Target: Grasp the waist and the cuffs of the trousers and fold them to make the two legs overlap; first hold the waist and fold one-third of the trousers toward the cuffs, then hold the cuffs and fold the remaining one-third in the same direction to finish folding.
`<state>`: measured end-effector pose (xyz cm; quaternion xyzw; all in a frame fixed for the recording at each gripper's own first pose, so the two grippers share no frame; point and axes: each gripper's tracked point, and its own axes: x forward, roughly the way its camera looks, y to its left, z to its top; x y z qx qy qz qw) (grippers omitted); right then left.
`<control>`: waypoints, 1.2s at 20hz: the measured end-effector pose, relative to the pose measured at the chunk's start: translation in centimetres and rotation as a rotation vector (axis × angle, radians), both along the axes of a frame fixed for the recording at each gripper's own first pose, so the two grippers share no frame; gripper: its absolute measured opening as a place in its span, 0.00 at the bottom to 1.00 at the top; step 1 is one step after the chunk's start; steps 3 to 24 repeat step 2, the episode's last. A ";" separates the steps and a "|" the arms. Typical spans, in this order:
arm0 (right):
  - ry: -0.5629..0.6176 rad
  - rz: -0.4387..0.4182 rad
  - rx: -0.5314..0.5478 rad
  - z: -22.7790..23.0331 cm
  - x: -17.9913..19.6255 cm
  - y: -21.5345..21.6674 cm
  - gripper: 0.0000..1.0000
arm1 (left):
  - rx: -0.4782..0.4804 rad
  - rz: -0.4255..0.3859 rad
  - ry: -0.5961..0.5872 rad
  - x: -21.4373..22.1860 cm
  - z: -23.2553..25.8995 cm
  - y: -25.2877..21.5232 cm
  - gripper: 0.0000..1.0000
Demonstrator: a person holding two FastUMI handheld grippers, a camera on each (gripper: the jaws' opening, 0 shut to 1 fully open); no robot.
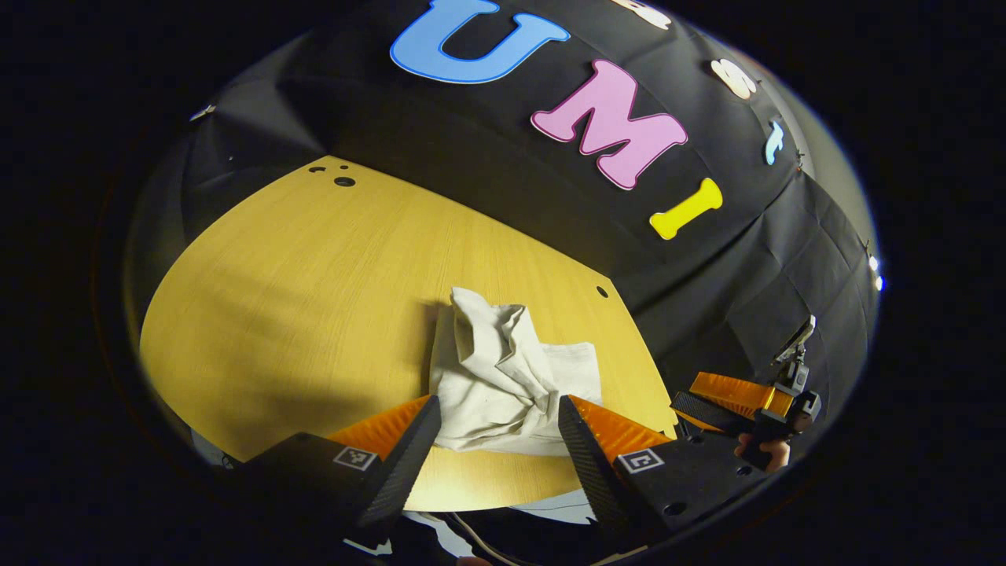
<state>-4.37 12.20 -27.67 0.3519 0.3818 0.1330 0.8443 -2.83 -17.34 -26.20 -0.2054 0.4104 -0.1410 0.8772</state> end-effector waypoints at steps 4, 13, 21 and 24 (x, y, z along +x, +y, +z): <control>0.000 0.013 0.007 0.4 0.0 1.1 0.87 | 0.003 0.009 0.000 -0.6 0.0 0.2 0.95; 0.000 0.013 0.007 0.4 0.0 1.1 0.87 | 0.003 0.009 0.000 -0.6 0.0 0.2 0.95; 0.000 0.013 0.007 0.4 0.0 1.1 0.87 | 0.003 0.009 0.000 -0.6 0.0 0.2 0.95; 0.000 0.013 0.007 0.4 0.0 1.1 0.87 | 0.003 0.009 0.000 -0.6 0.0 0.2 0.95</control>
